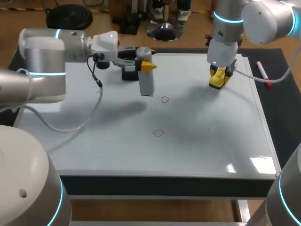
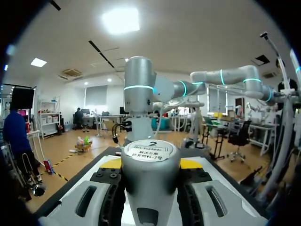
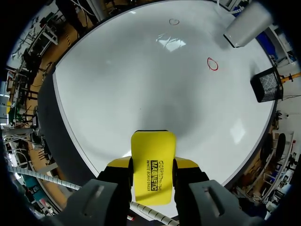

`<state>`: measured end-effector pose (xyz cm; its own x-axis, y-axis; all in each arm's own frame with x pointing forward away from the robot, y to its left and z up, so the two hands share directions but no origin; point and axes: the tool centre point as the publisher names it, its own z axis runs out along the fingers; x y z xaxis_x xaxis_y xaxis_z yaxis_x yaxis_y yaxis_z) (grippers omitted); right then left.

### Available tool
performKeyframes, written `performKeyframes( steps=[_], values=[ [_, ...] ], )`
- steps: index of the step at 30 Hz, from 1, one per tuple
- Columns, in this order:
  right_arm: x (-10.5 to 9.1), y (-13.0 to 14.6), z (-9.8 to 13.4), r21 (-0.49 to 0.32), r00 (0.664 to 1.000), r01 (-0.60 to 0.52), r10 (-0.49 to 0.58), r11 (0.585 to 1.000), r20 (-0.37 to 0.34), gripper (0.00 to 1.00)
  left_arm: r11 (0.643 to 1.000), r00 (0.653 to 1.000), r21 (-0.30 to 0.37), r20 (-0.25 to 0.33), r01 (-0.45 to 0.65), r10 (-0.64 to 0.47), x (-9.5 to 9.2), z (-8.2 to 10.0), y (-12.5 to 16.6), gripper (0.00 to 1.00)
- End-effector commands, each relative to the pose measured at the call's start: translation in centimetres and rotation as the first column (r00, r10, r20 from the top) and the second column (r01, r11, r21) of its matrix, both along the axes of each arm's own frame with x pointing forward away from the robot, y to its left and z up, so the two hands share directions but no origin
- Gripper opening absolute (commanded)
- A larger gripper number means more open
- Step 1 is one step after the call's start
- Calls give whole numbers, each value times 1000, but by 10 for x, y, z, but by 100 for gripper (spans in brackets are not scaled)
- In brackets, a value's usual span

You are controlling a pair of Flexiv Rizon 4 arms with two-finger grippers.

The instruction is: Pick up the inspection probe, press it on each red-marked spot on the whiteboard one by one, put down the probe, pick up the eraser, and wipe off all the red marks.

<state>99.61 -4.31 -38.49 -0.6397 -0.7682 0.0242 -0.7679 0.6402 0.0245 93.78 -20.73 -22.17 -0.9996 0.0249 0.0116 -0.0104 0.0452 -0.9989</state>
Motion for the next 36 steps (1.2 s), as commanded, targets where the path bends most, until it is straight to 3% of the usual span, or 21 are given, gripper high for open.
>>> performKeyframes(
  steps=[1,21,36],
  values=[
    [1,-1,1,-3,1000,-2,2,1000,-1,0,999,999,9,-6,34,-34,3,-4,-17,0],
    [1,-1,1,-3,1000,-2,2,1000,-1,0,998,997,16,-38,61,-60,7,-32,-57,0],
    [1,-1,1,-3,1000,-2,2,1000,-1,0,999,998,1,-21,51,-51,17,-42,-65,0]
  ],
)
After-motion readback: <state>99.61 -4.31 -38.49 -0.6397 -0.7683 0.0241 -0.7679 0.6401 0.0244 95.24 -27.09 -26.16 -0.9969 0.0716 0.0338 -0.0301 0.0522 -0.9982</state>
